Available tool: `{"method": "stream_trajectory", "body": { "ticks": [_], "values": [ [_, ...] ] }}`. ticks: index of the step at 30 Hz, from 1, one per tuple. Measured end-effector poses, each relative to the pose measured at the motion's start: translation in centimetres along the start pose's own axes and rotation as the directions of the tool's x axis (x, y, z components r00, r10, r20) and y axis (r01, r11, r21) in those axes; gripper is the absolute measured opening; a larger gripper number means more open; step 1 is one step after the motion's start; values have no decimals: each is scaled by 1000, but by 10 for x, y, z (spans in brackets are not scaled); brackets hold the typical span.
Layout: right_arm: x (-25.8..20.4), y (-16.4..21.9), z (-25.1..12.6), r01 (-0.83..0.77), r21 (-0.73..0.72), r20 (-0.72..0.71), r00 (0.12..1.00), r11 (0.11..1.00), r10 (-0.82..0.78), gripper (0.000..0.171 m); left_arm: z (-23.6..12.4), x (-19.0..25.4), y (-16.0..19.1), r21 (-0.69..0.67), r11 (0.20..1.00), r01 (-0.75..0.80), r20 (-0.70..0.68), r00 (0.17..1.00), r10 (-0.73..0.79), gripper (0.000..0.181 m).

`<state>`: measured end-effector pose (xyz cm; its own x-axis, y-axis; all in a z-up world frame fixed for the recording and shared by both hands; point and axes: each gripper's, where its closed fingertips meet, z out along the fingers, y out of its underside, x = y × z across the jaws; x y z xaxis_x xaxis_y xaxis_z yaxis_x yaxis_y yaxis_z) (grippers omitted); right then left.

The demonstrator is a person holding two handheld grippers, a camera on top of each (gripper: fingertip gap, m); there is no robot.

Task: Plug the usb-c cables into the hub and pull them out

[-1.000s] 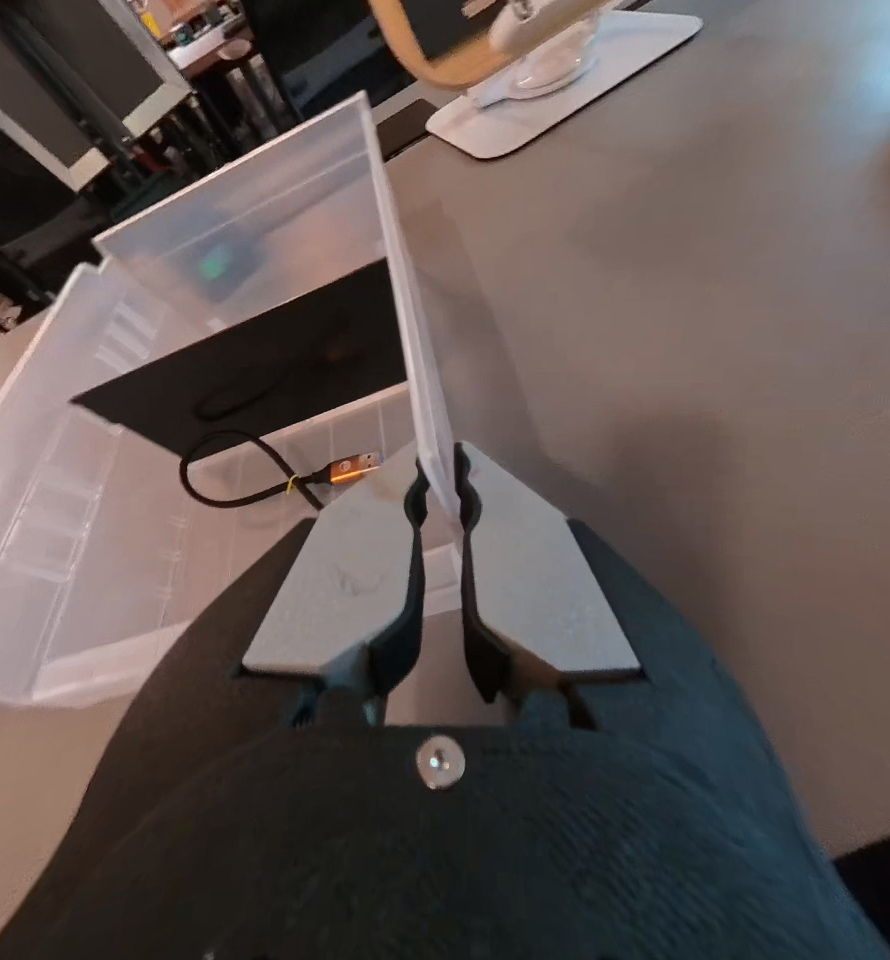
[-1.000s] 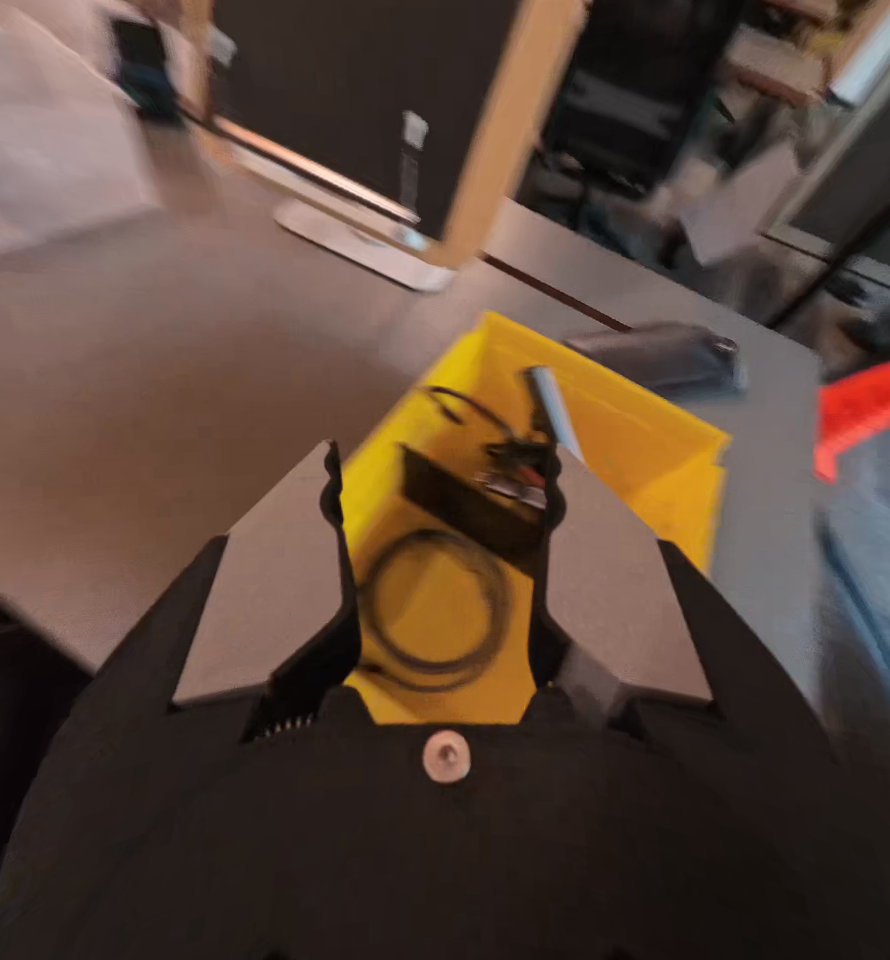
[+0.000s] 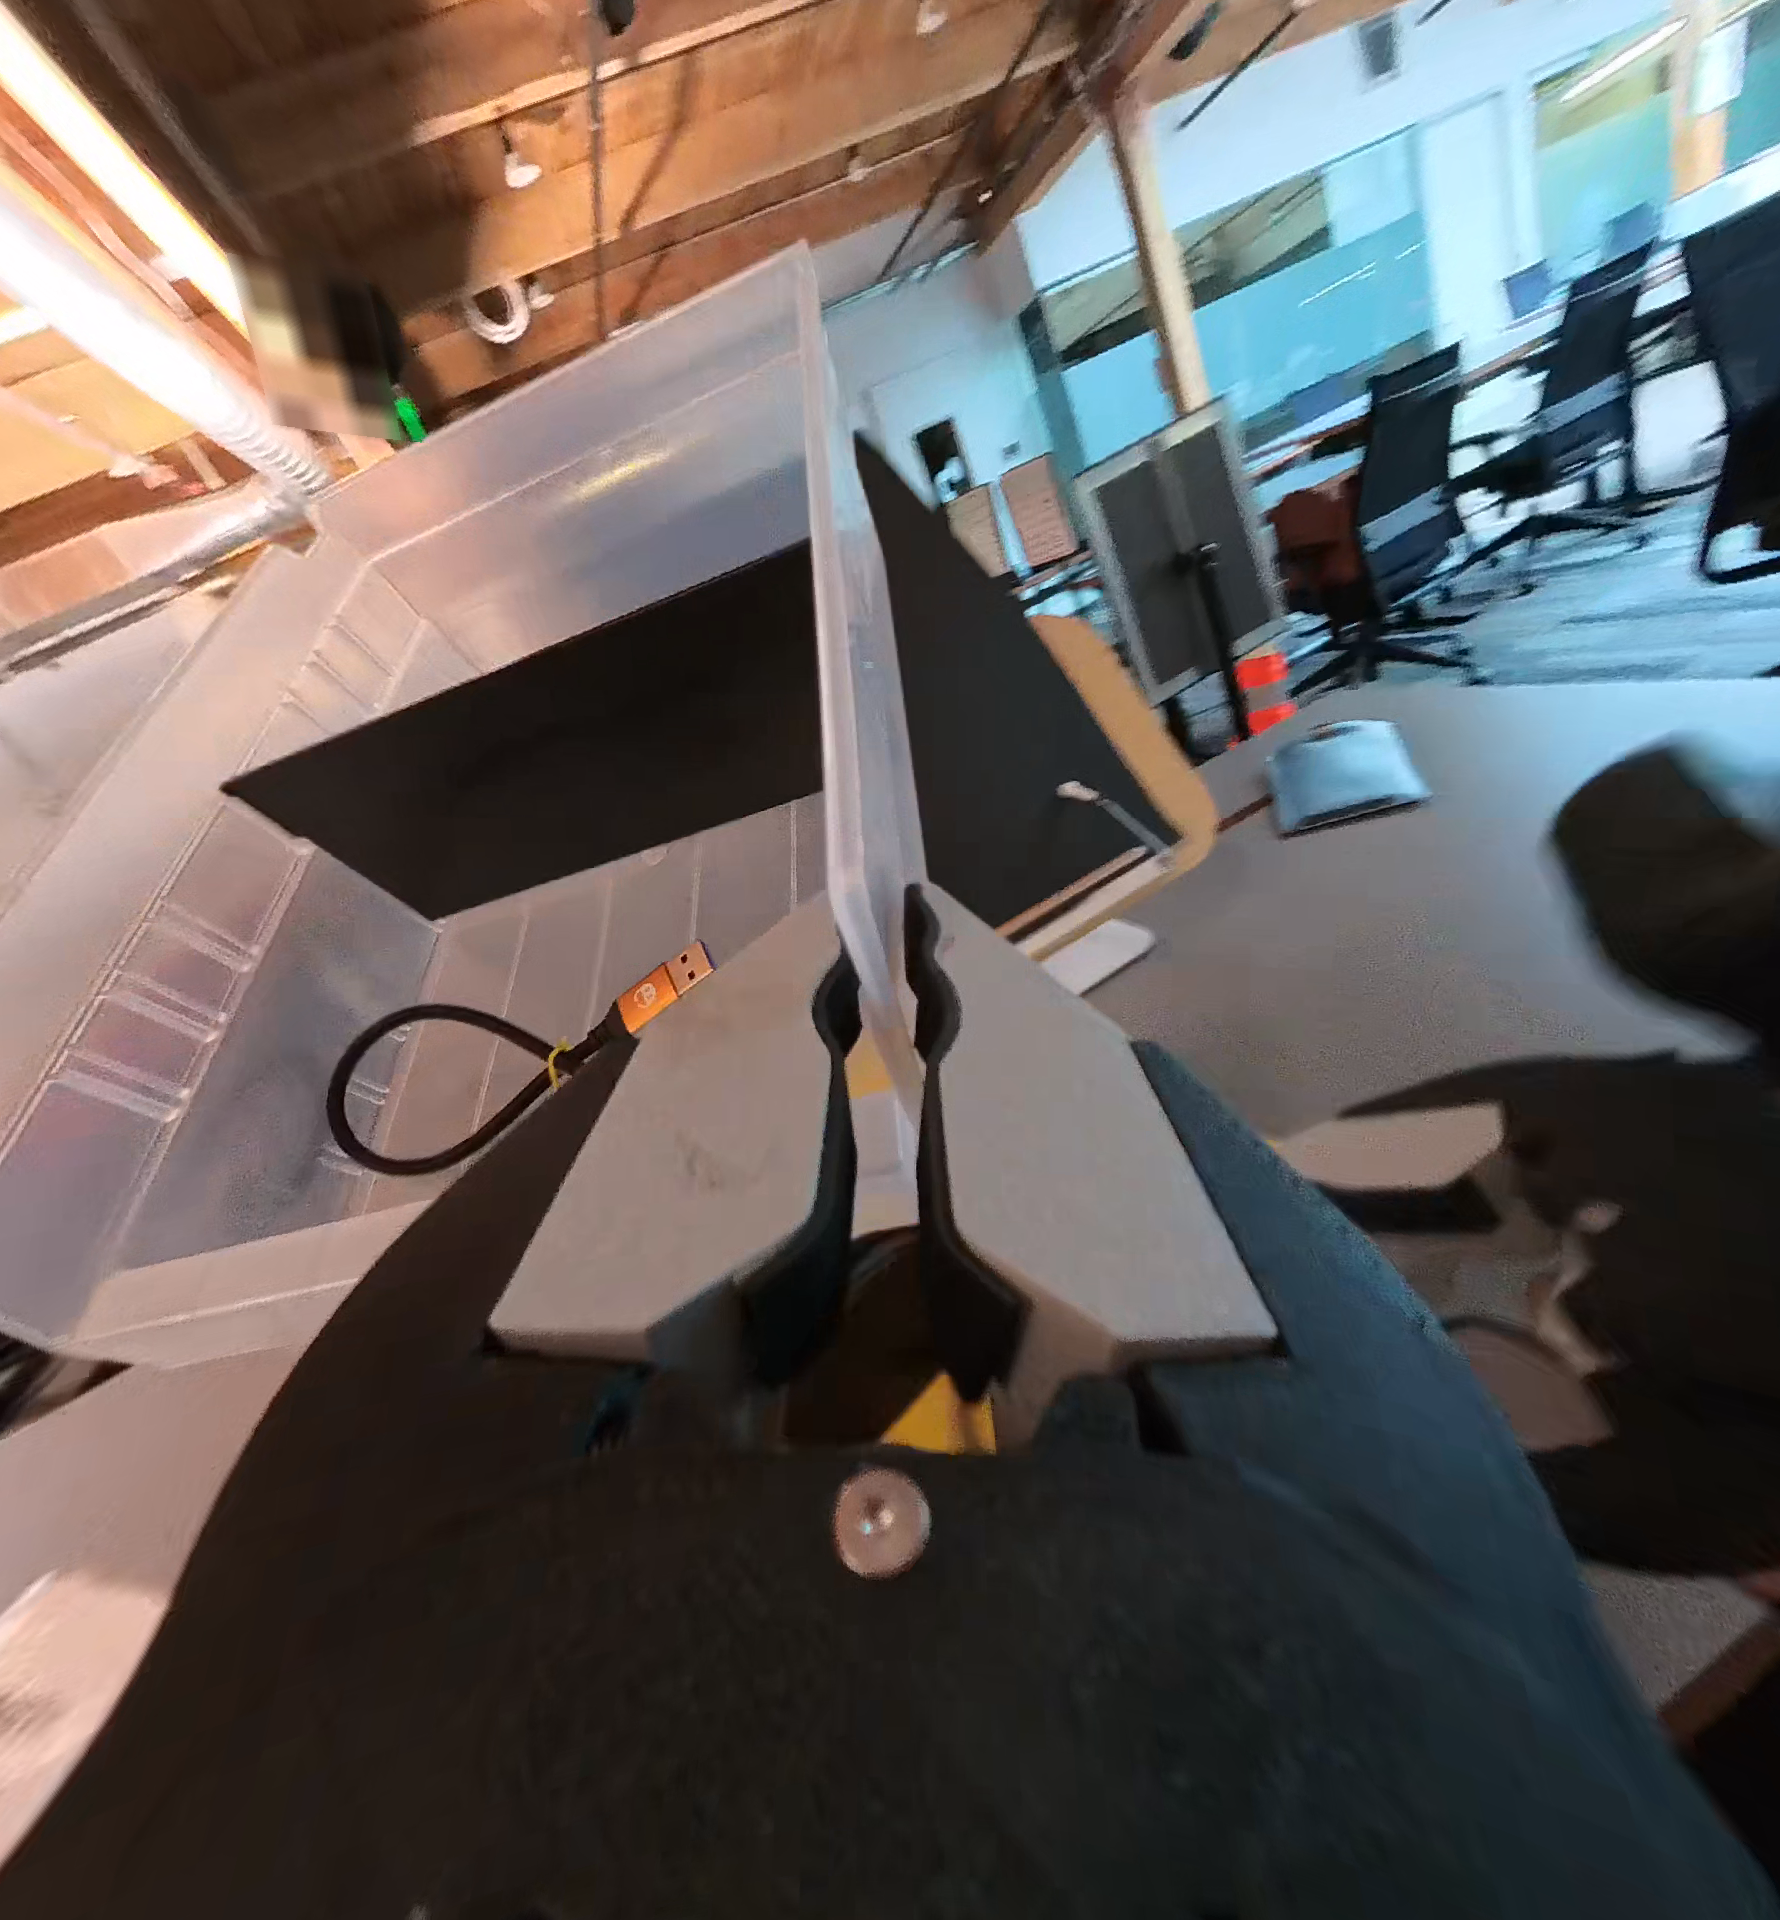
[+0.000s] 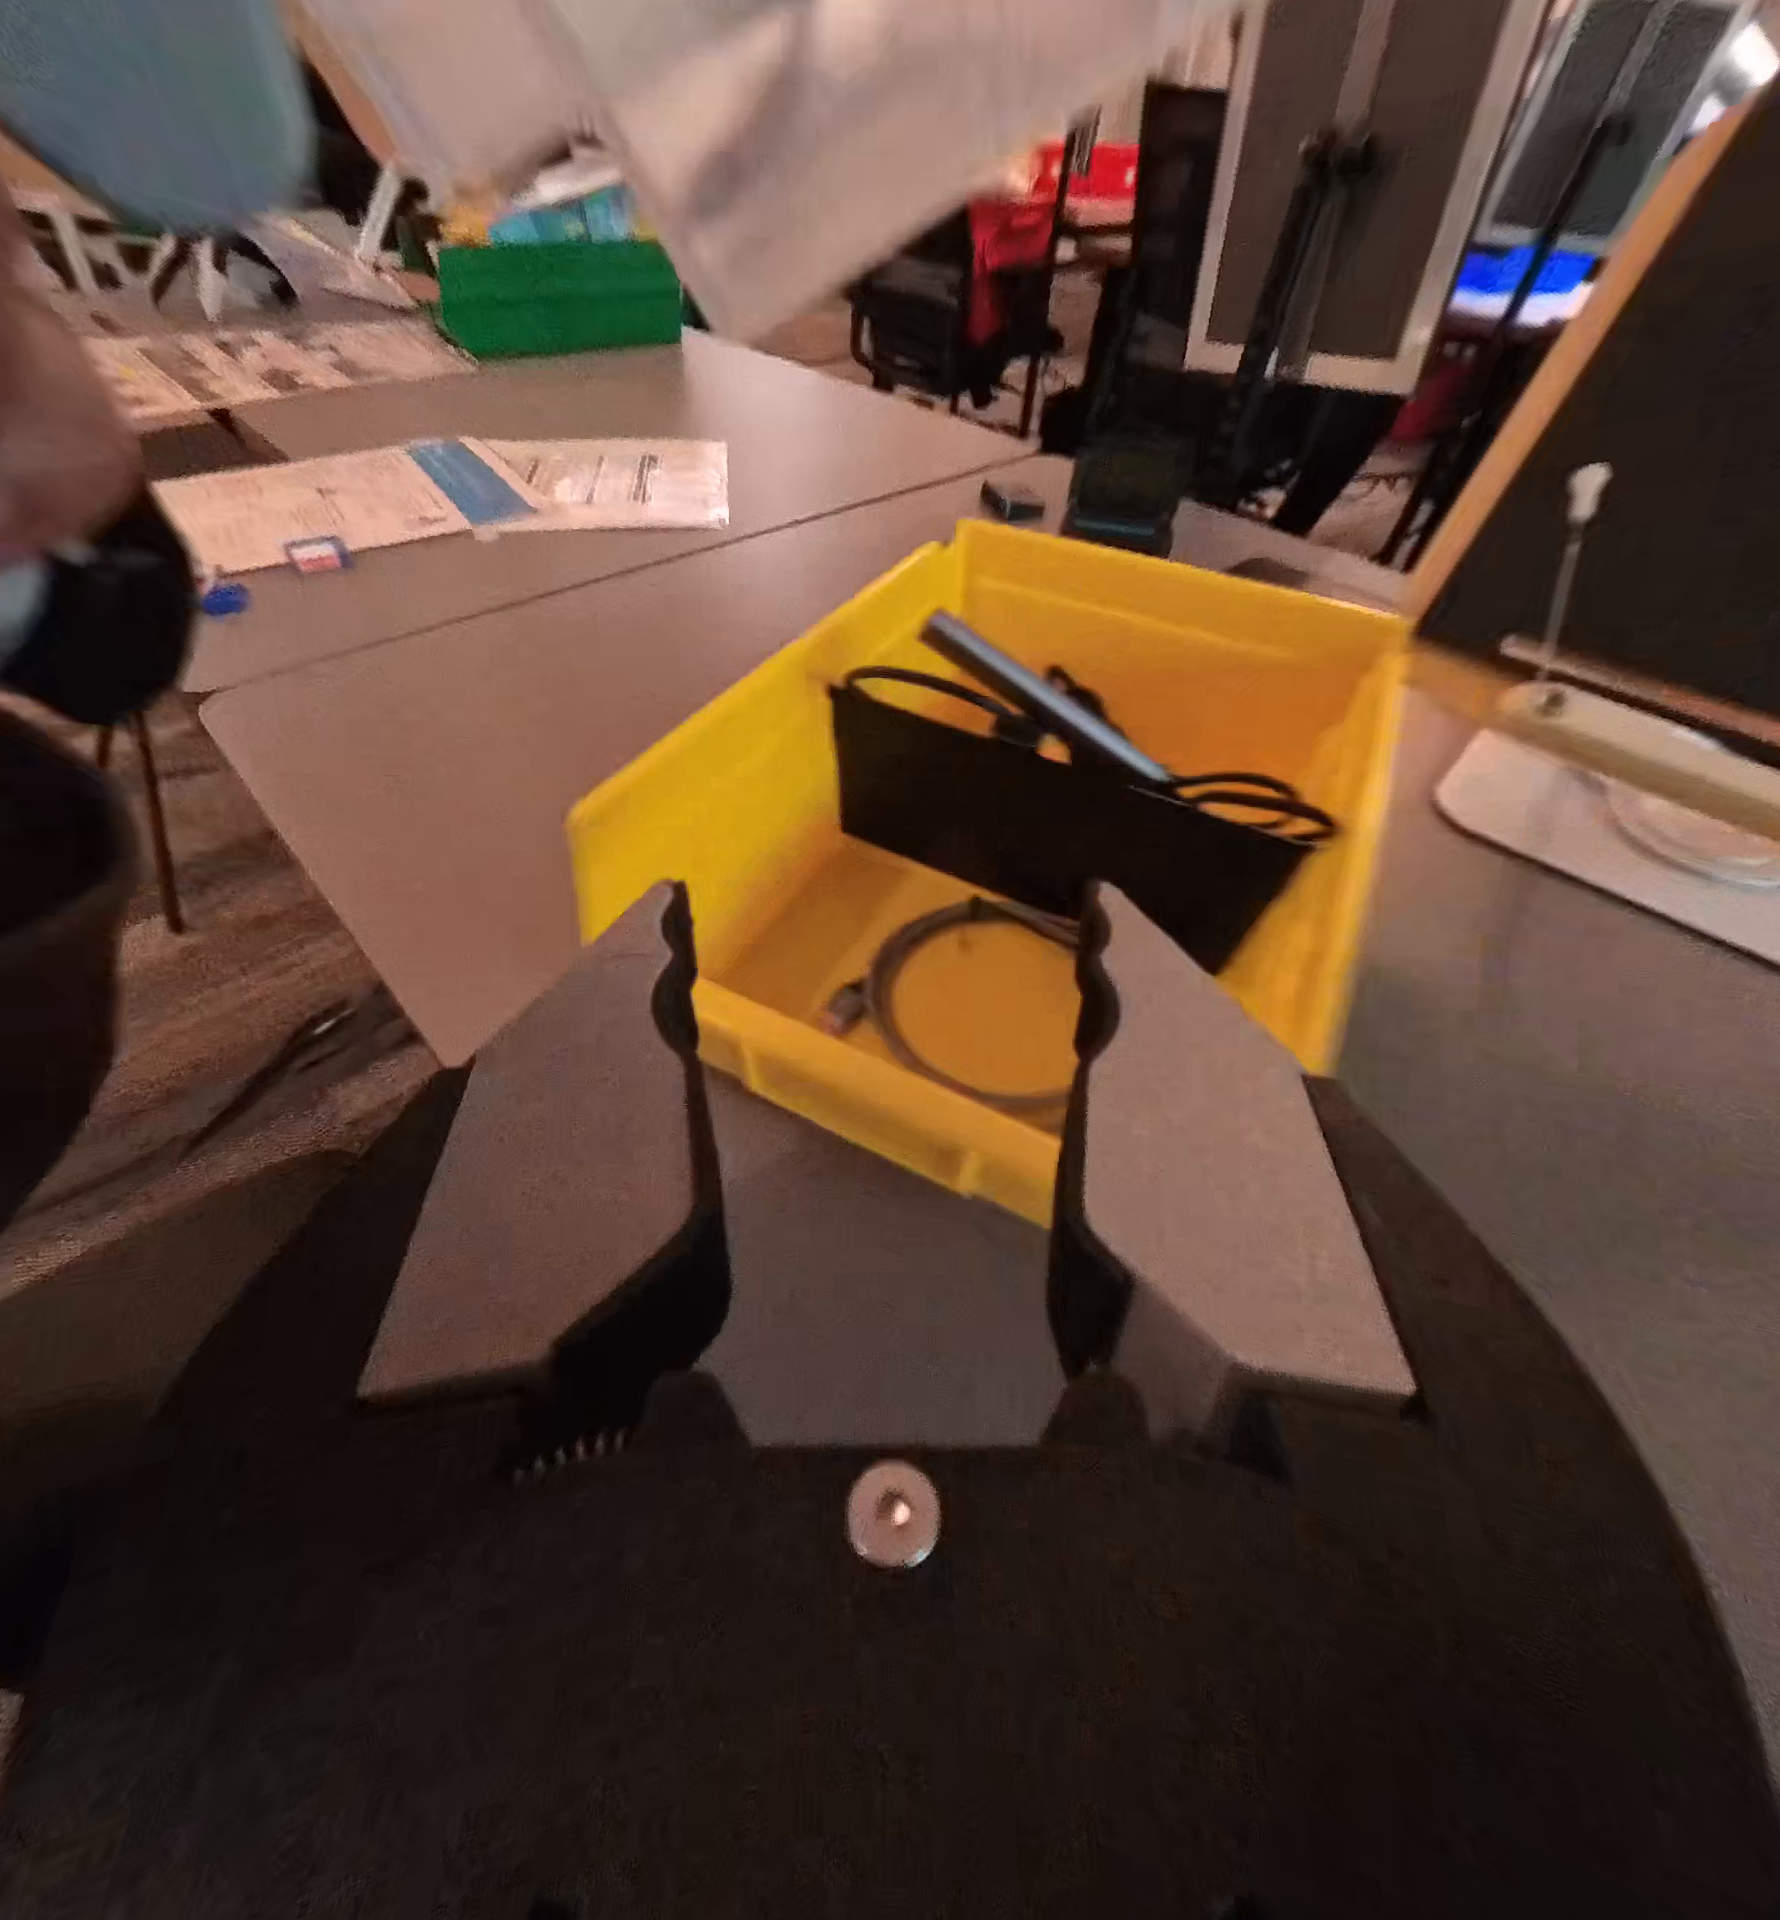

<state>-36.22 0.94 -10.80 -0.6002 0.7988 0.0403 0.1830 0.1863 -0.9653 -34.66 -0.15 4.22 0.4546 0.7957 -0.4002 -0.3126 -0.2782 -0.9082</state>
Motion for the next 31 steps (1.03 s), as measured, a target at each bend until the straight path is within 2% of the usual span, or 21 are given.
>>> {"method": "stream_trajectory", "body": {
  "ticks": [1,5,8,12,16,20,22,24,26,28,31],
  "values": [
    [10,-3,-24,10,34,-11,1000,999,-10,69,3,15,-1,16,1000,16,-40,999,-15,3],
    [89,4,-121,34,99,-161,987,995,-17,68,21,90,12,24,997,71,-190,980,-65,3],
    [149,22,-185,-36,63,-239,970,997,50,68,38,158,29,-10,997,78,-310,948,-77,3],
    [208,56,-250,-117,-4,-364,925,993,108,72,59,249,45,-43,999,29,-470,882,-46,5],
    [225,82,-273,-160,-57,-401,907,986,124,72,77,324,68,-68,997,-30,-563,826,-14,5],
    [212,89,-256,-150,-96,-339,934,984,110,72,91,371,102,-157,985,-66,-614,788,-46,4],
    [206,89,-245,-121,-111,-321,944,986,80,71,94,374,107,-167,979,-114,-611,792,-12,6],
    [204,87,-236,-90,-129,-319,947,988,45,71,89,366,107,-204,975,-91,-628,776,-60,10],
    [204,87,-232,-60,-144,-327,945,988,10,72,76,345,103,-247,969,-25,-642,753,-145,36],
    [200,85,-227,-39,-147,-319,948,988,-11,72,62,309,103,-285,958,32,-624,753,-211,44],
    [179,81,-208,-13,-143,-250,968,990,-23,75,50,235,121,-330,942,69,-517,821,-241,49]
  ]
}}
